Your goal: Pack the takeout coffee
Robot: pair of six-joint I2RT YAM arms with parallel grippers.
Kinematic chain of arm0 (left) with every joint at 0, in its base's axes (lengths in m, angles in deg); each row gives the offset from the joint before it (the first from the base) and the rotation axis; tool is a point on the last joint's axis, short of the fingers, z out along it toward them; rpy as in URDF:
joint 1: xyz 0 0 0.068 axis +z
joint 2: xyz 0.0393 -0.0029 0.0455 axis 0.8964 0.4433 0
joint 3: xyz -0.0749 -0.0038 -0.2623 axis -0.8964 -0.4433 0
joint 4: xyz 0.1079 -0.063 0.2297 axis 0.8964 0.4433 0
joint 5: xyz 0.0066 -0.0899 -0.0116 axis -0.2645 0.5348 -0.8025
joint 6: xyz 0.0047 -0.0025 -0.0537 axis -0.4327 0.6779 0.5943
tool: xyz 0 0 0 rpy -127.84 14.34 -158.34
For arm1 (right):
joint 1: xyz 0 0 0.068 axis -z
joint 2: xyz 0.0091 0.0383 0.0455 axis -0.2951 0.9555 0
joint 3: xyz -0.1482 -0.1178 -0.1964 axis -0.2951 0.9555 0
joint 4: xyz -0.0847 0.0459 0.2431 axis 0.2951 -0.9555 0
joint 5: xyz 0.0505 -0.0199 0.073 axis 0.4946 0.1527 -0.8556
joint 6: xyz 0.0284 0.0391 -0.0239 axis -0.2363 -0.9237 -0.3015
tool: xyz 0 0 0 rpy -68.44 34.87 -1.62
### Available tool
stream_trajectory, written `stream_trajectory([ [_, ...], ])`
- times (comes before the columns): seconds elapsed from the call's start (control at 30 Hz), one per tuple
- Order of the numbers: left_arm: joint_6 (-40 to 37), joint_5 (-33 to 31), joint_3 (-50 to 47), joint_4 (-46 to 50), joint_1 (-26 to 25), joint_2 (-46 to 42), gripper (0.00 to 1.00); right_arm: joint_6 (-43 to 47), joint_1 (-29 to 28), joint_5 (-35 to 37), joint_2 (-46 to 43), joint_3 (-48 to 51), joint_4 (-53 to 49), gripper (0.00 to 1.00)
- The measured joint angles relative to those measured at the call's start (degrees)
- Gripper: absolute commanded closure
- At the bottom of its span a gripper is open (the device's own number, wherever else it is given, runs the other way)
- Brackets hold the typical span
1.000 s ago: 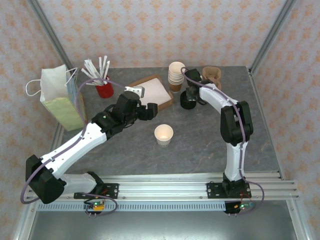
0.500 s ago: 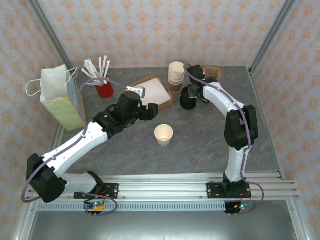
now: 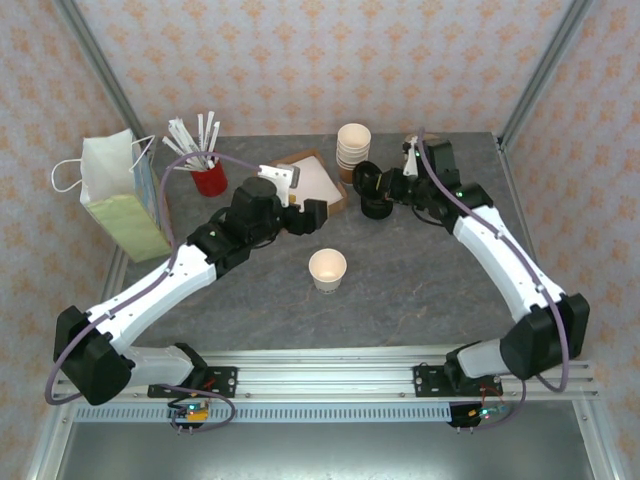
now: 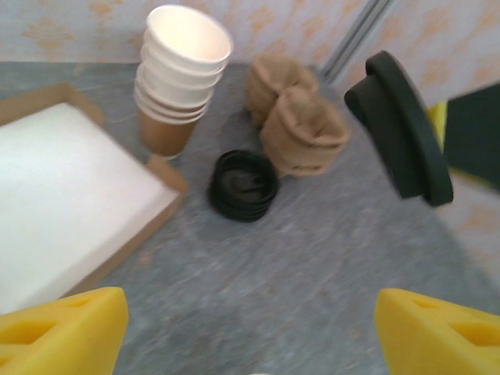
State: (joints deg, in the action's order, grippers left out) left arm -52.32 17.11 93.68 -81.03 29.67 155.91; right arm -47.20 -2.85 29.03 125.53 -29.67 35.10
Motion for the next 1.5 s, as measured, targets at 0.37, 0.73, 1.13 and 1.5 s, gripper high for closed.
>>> stream_trajectory([
  [0.37,28.9,8.8,-1.2,-17.9,2.9,-3.0,0.09,-29.0,-9.7,-7.1,-5.8,12.1,31.9,0.89],
  [0.73,46.2,12.0,-0.9,-32.4,2.9,0.6,0.07,-40.8,-11.0,-7.3,-5.8,13.7,47.5,0.89],
  [1.13,51.2,13.2,-0.6,-36.0,2.9,1.9,0.01,-42.8,-11.4,-7.7,-5.8,14.1,50.4,0.90],
  [1.5,52.1,14.0,-0.6,-36.4,2.9,1.8,0.07,-42.8,-11.5,-8.3,-4.2,14.1,50.4,0.90],
])
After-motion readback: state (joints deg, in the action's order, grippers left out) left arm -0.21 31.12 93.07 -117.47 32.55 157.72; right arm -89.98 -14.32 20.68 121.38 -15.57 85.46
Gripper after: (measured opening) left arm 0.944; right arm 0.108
